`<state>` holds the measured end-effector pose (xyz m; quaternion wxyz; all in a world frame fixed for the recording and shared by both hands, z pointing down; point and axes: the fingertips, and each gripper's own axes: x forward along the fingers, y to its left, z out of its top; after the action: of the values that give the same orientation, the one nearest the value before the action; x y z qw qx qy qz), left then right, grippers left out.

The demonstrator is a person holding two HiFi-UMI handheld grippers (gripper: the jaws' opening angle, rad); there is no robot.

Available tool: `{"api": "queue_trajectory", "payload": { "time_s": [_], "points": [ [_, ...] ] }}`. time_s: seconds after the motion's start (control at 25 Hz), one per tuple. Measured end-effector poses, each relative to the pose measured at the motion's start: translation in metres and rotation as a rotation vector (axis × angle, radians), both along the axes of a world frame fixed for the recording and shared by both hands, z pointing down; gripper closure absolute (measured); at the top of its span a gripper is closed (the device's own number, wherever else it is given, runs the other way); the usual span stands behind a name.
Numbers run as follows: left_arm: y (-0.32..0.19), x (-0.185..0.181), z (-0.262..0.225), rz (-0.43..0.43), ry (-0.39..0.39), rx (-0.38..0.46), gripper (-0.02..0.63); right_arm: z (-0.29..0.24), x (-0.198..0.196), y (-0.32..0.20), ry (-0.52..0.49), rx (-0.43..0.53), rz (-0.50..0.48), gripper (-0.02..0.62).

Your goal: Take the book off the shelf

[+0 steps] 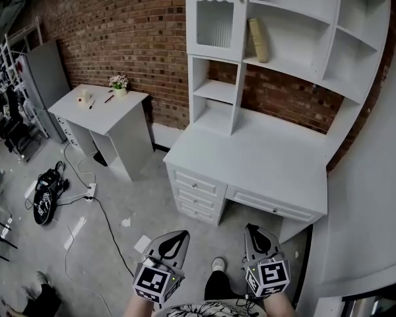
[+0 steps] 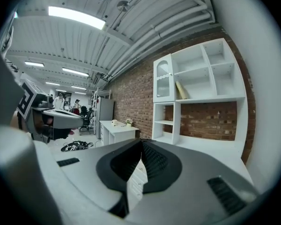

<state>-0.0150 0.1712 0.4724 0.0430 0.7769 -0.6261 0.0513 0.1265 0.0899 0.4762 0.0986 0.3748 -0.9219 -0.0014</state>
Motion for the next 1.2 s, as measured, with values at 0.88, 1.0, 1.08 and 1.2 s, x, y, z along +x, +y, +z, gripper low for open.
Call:
{"api": "queue_trajectory", "payload": {
  "time_s": [0.88,1.0,1.08,1.2],
  "points": [
    [-0.317,-0.035,-0.026,-0.040,-0.020,0.037,0.592,-0.035,-0.013,-0.335,-0.012,0.063,0.033,0.591],
    [-0.344,-0.047,-0.024,-0.032,-0.012,0.036,0.592,-0.031,-0.022,-0.358,-0.011,0.049,0.049,0.591],
    [-0.364,-0.057,-0.023,-0.018,-0.007,0.034,0.592,-0.031,-0.030,-0.374,-0.010,0.047,0.066,0.591],
    [-0.396,-0.071,-0.022,0.019,-0.007,0.040,0.592,-0.033,-0.042,-0.399,-0.013,0.054,0.106,0.591]
  ]
}}
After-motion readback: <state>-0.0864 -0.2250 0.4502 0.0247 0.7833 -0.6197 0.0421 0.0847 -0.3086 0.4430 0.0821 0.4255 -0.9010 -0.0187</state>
